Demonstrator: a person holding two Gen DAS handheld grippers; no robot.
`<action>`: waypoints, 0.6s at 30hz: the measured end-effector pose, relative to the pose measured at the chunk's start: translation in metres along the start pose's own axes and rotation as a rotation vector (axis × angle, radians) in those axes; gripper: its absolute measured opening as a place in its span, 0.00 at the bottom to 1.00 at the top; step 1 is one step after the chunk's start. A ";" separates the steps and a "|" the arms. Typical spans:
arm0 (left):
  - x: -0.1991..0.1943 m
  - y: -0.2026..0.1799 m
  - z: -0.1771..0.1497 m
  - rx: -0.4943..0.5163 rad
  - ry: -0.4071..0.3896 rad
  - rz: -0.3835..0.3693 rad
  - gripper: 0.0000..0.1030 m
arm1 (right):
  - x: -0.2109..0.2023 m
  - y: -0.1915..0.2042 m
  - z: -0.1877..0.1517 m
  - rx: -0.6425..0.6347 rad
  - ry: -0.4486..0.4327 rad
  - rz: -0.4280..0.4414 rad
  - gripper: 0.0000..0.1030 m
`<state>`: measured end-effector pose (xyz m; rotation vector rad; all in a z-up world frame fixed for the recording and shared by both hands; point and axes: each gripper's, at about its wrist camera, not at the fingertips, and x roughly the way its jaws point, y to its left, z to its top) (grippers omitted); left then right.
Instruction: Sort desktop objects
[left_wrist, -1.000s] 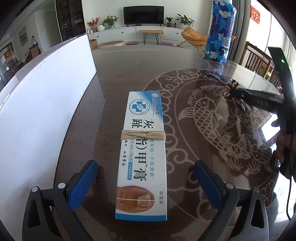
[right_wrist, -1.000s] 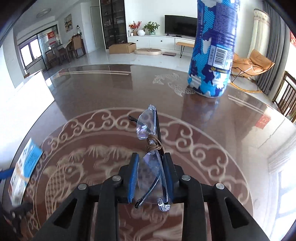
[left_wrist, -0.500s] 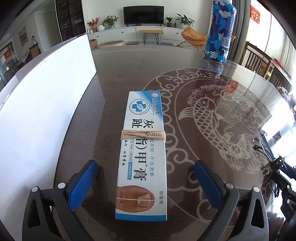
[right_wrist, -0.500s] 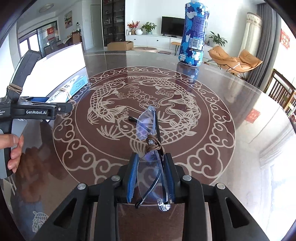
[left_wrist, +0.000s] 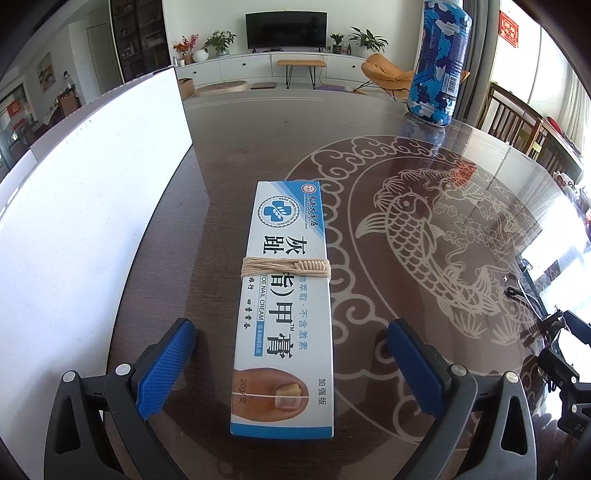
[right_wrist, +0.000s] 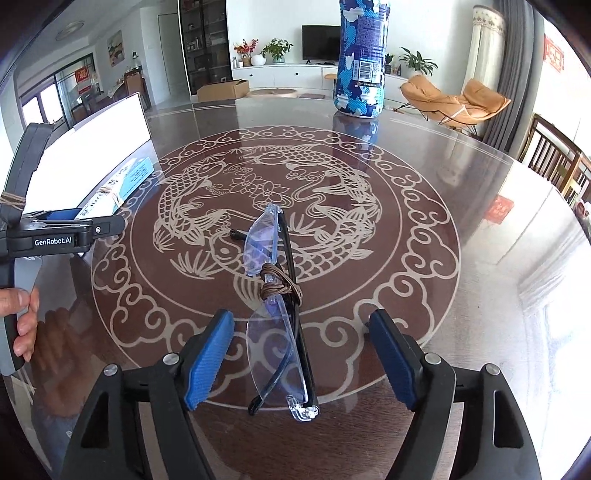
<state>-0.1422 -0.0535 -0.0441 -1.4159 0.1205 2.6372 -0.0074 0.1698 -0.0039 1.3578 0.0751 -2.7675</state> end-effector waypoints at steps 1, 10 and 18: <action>0.000 0.000 0.000 0.000 0.000 0.000 1.00 | 0.001 0.000 0.001 0.002 0.001 0.000 0.76; 0.000 0.000 0.000 0.000 0.000 0.000 1.00 | 0.003 0.000 0.002 0.007 0.008 -0.002 0.82; 0.000 0.000 0.000 0.000 0.000 0.000 1.00 | 0.004 -0.001 0.003 0.008 0.009 -0.002 0.83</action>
